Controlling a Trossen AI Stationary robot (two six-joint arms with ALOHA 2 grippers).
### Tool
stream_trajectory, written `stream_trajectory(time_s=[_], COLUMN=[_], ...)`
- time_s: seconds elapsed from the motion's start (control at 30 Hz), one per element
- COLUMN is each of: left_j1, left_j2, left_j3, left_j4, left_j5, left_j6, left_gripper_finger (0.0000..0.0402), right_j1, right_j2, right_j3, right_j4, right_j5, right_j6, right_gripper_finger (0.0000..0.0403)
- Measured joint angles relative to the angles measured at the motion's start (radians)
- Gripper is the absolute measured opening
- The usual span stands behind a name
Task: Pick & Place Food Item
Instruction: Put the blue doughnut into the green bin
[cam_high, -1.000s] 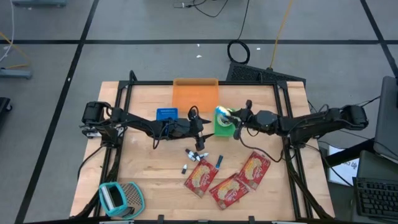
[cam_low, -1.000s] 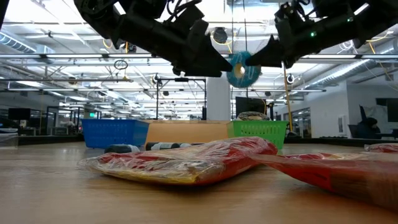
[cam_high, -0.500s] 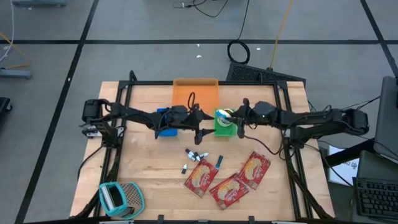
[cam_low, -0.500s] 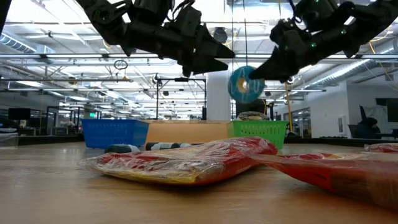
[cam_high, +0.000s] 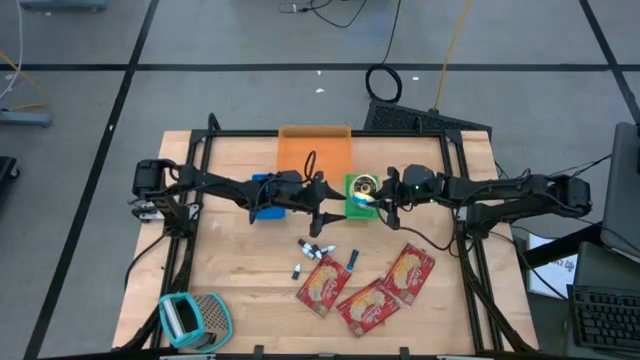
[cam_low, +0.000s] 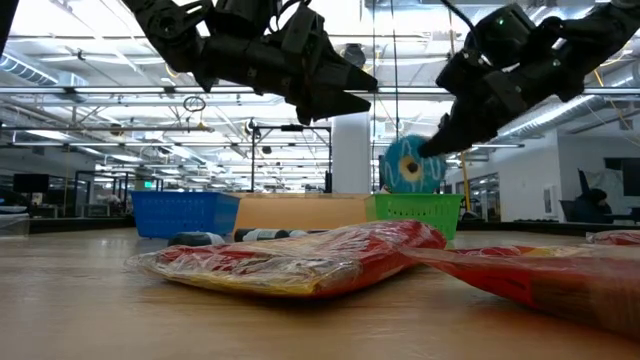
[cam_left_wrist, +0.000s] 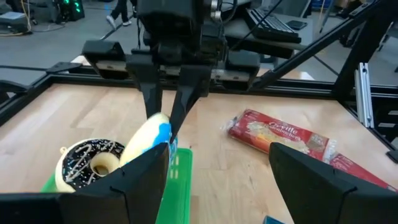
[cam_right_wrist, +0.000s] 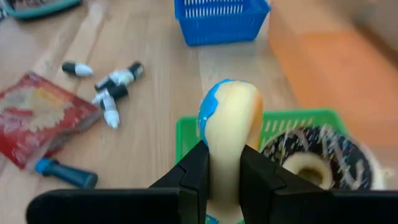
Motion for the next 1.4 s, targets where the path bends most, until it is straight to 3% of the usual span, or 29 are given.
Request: stream_trajectory(time_s=[0.5, 0.6, 0.93, 1.4], left_j1=[0.000, 0.000, 0.000, 0.000], left_j2=[0.000, 0.000, 0.000, 0.000], left_j3=[0.000, 0.000, 0.000, 0.000], left_j4=[-0.005, -0.009, -0.008, -0.008], left_j5=[-0.001, -0.001, -0.002, -0.002], left_j6=[0.000, 0.000, -0.001, -0.021], left_gripper_finger=[0.0278, 0.0278, 0.0278, 0.0278], right_j1=[0.000, 0.000, 0.001, 0.001], right_j2=[0.048, 0.048, 0.052, 0.189], right_j3=[-0.068, -0.068, -0.068, -0.068], right_j4=[0.058, 0.070, 0.137, 0.213], right_j5=[-0.002, -0.042, -0.076, -0.073], right_j6=[0.010, 0.011, 0.173, 0.241], right_gripper_finger=[0.0054, 0.0054, 0.0054, 0.0054])
